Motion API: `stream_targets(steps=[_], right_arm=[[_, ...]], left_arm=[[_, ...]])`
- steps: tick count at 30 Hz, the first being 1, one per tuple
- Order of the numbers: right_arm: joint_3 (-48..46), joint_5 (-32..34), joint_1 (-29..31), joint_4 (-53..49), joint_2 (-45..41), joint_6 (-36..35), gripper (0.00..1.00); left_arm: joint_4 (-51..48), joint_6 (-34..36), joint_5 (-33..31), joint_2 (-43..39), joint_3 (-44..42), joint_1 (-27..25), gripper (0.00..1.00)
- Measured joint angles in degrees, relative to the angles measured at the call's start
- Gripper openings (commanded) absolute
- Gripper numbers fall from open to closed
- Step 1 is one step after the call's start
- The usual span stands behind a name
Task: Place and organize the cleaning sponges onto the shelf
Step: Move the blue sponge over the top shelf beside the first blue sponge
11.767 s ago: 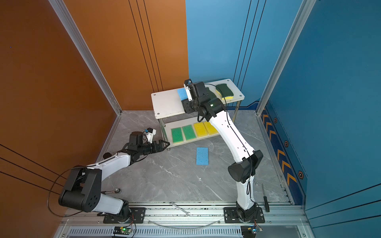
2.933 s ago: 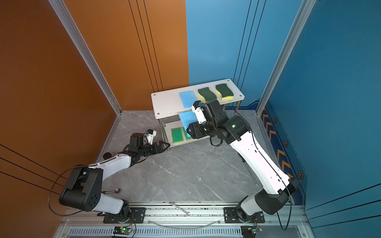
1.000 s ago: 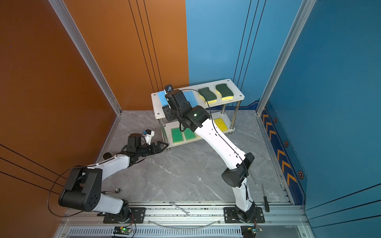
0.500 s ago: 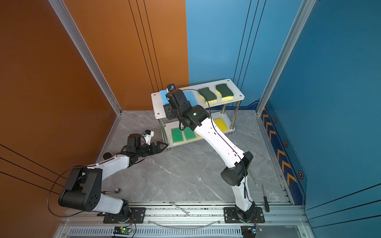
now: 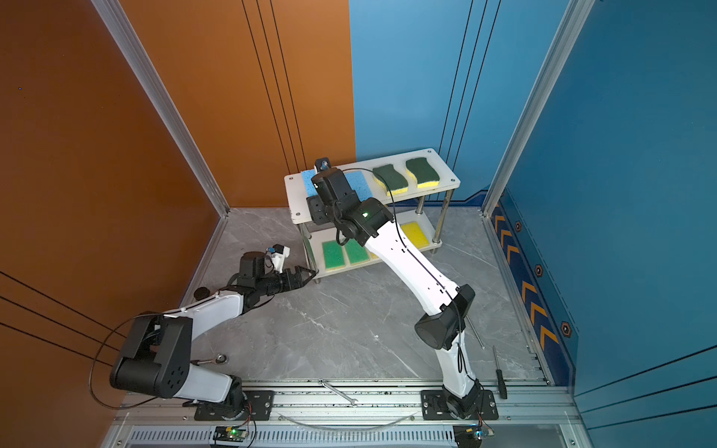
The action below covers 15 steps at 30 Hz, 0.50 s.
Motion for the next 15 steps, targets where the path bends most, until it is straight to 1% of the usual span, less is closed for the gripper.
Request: stream_targets(steps=[15], right_arm=[[0.1,0.7,-0.1,0.9,1.2,1.0,0.68]], left_arm=[[0.0,0.0,0.2,0.0,0.0,0.3,0.98]])
